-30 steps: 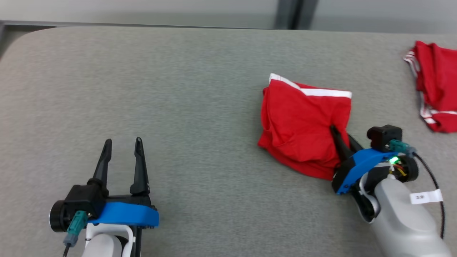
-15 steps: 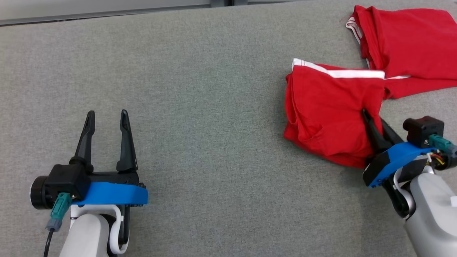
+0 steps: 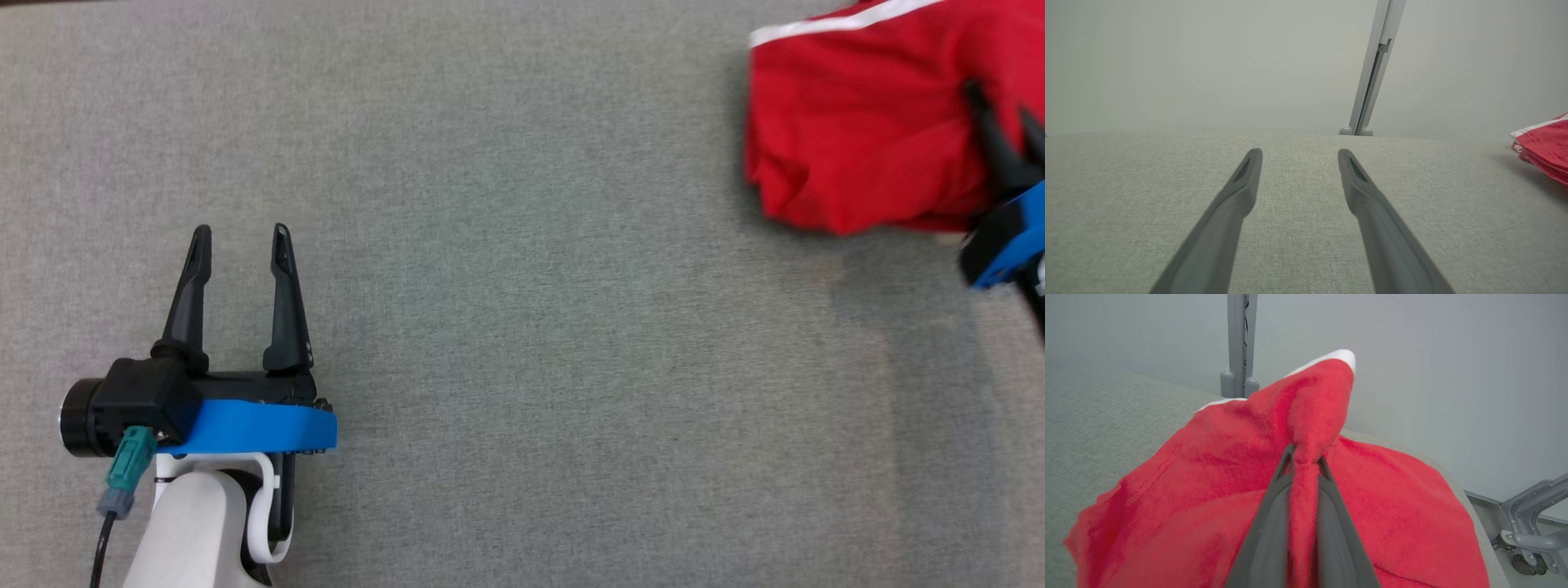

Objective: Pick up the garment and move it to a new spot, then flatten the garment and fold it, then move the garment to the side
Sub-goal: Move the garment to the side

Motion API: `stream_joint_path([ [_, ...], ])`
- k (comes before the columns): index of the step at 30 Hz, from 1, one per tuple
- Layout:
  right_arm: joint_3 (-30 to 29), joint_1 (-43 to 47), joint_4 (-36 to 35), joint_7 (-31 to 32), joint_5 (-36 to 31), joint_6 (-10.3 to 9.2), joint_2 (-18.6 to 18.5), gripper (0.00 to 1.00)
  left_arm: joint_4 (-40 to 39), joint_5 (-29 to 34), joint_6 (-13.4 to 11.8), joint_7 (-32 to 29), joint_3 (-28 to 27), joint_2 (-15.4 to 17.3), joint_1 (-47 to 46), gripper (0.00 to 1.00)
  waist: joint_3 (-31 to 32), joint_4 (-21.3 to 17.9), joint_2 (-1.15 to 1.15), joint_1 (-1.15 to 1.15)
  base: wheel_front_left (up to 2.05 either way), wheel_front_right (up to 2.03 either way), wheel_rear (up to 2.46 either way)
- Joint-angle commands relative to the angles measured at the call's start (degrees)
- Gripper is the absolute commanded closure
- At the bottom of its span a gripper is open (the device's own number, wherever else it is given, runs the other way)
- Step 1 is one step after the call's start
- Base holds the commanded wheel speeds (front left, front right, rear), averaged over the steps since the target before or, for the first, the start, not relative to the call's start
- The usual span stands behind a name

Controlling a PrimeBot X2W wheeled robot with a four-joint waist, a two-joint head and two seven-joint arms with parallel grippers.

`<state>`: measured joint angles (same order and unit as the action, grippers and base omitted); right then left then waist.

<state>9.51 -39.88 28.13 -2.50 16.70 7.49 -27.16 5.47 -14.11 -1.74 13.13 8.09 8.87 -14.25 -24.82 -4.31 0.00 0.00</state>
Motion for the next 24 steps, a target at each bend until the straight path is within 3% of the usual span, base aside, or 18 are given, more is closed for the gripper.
stream_joint_path([
  [1,-0.2,-1.3,-0.2,0.5,0.2,0.01,-1.1,1.0,-0.4,-0.1,-0.3,0.2,-0.2,0.2,-1.1,0.0,-0.9,0.7,0.0,0.0,0.0,0.0,0.0],
  [13,-5.1,-8.2,5.1,7.1,2.2,0.0,-15.8,1.0,-2.0,-0.3,-0.1,0.1,0.6,0.5,-3.4,0.0,-5.2,3.4,0.0,0.0,0.0,0.0,0.0],
  [24,-3.2,-13.7,11.7,9.2,0.2,0.0,-21.4,1.0,-2.0,-0.3,0.0,0.4,1.2,0.7,-5.5,0.0,-7.9,5.1,0.0,0.0,0.0,0.0,0.0],
])
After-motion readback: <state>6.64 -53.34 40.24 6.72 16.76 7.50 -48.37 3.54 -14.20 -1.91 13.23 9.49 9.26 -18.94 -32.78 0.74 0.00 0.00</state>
